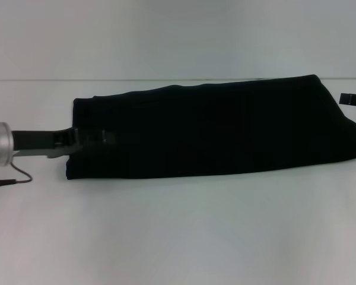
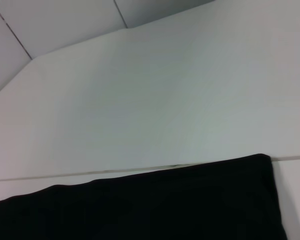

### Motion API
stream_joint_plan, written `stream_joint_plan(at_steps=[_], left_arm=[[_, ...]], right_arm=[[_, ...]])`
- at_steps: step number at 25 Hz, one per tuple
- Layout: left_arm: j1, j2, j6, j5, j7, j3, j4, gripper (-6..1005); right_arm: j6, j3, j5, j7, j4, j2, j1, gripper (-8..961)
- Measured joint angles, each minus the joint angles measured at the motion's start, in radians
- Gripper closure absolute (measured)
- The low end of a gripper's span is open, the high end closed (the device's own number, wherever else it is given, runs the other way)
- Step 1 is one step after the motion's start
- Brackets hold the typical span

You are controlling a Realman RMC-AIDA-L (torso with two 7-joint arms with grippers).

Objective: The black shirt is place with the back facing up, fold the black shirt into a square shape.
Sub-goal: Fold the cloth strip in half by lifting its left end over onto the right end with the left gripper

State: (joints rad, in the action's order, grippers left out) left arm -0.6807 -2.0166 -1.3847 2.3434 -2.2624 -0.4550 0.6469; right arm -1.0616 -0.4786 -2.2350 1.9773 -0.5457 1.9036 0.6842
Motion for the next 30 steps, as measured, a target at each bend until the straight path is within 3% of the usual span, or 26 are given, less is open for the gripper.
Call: stream_joint_plan(at_steps=[6,16,30], left_arm=[[-0.001,-0.026,0.068,-0.079,0.027,-0.001,-0.063,336],[-0.016,-0.077,0.257,-0.088,0.062,-0.021,-0.124,336],[0.003,-0.070,0.280,-0.068,0.079,-0.020,-0.125,336]], right_arm=[[0.007,0.000,0.000,0.000,0.001,0.000,0.002,191],[0.010,0.000,0.000,0.015,0.001,0.001,0.005,191],[0.015,0.000,0.000,0.017,0.001,0.002,0.005,191]])
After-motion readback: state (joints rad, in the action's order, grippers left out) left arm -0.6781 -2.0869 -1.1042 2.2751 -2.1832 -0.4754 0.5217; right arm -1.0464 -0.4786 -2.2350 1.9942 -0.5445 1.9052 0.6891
